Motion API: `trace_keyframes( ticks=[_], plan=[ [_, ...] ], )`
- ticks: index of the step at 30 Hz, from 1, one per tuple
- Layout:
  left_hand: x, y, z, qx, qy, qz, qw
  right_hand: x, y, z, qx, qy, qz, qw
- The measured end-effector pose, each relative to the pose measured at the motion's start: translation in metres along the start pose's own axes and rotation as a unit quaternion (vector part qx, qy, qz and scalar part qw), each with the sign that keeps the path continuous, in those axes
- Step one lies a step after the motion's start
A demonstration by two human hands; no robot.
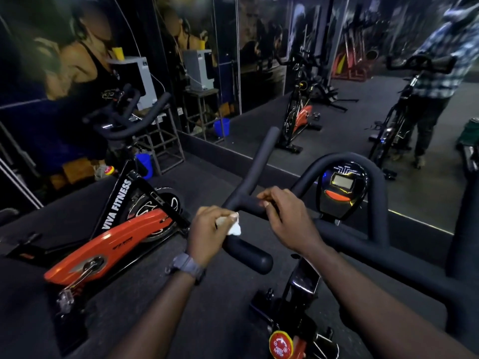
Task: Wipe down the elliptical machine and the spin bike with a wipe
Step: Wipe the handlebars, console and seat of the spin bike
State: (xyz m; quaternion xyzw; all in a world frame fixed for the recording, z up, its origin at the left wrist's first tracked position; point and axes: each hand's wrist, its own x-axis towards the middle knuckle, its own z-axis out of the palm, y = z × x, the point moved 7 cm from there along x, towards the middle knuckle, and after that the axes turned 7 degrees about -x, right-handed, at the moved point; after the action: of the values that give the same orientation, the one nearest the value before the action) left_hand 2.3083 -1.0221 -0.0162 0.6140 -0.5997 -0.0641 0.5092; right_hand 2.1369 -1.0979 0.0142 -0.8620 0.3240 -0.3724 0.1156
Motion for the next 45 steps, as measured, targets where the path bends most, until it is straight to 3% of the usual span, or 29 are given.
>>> trace_keyframes(
  ticks=[3,9,15,18,21,28,36,45],
  plan=[
    [0.050,-0.019,0.020,0.019,-0.044,-0.039,0.998,-0.001,0.002,-0.001,0.009,0.009,0.014,1.000],
    [0.135,-0.034,0.042,-0.026,-0.039,-0.092,0.995,-0.002,0.009,0.009,0.010,-0.009,0.037,0.999],
    [0.075,-0.022,0.034,0.003,-0.083,-0.009,0.997,-0.001,0.005,0.003,0.022,0.002,0.032,0.999],
    [0.061,-0.024,0.035,0.068,-0.084,0.009,0.994,0.000,0.003,0.003,0.023,0.005,0.026,0.999],
    [0.087,-0.022,0.042,0.122,-0.063,-0.042,0.990,-0.001,0.004,0.005,0.022,-0.002,0.032,0.999],
    [0.168,0.006,0.064,0.131,-0.041,-0.023,0.990,-0.001,0.005,0.007,0.007,-0.003,0.034,0.999],
    [0.072,-0.012,0.020,0.162,-0.048,0.031,0.985,0.001,0.005,0.005,0.021,-0.008,0.037,0.999],
    [0.219,0.039,0.086,0.146,0.012,0.019,0.989,0.002,0.001,0.003,0.025,0.010,0.027,0.999]
  ],
)
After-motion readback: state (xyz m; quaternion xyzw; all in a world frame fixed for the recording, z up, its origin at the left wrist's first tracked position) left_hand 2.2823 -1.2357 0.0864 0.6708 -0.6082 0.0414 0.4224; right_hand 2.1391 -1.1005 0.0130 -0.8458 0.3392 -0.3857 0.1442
